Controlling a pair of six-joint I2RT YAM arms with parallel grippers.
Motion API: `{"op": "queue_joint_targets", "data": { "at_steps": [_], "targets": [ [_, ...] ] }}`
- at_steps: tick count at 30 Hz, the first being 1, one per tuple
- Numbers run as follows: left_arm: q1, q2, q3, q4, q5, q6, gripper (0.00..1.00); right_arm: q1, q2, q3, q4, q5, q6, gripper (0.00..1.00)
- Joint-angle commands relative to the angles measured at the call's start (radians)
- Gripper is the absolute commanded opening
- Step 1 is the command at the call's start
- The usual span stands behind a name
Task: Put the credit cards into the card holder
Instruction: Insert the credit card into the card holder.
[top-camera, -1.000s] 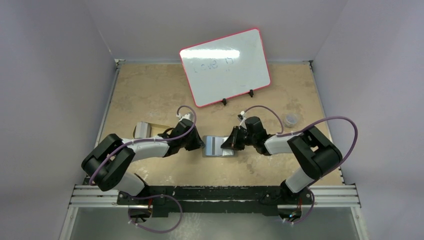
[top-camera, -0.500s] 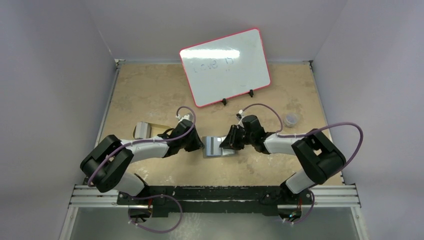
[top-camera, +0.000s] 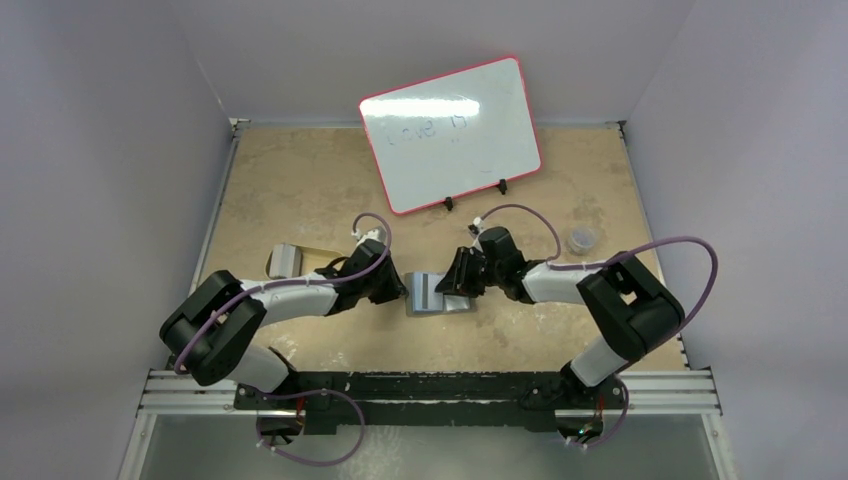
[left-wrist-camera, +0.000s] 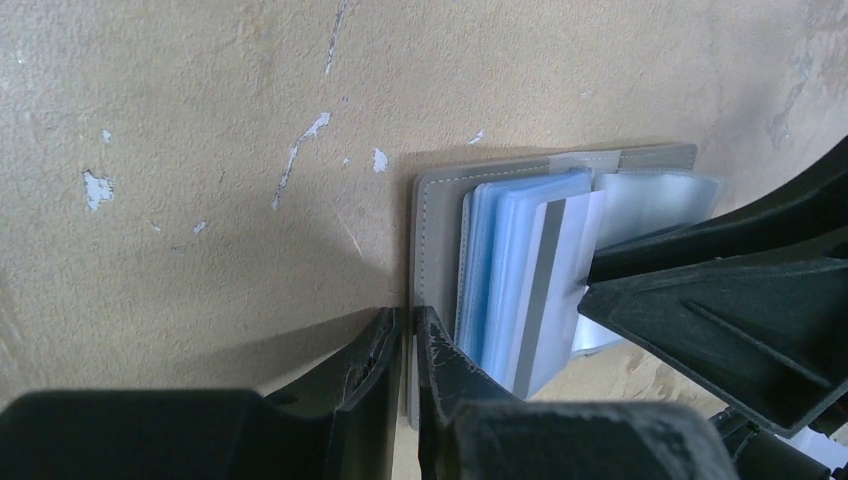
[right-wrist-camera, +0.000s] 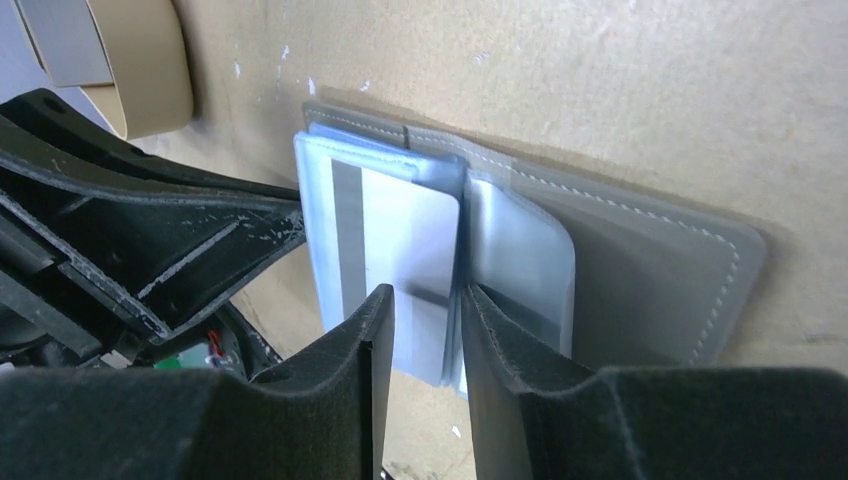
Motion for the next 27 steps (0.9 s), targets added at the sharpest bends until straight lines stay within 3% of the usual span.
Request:
{"op": "queue_joint_targets", "data": {
  "at_steps": [1,15,27],
  "targets": [
    [-0.005,0.005,0.012,-0.045,-0.016,0.024,0.11,0.015,0.046,0.059,0.048,-0.024,-0.011,0.33],
    [-0.004,0.037,0.129,-0.145,-0.051,0.105,0.11,0.045,0.032,0.061,0.037,-0.019,-0.022,0.20],
    [-0.004,0.060,0.129,-0.100,-0.015,0.095,0.11,0.056,0.064,0.097,0.037,-0.033,-0.066,0.27]
  ]
}}
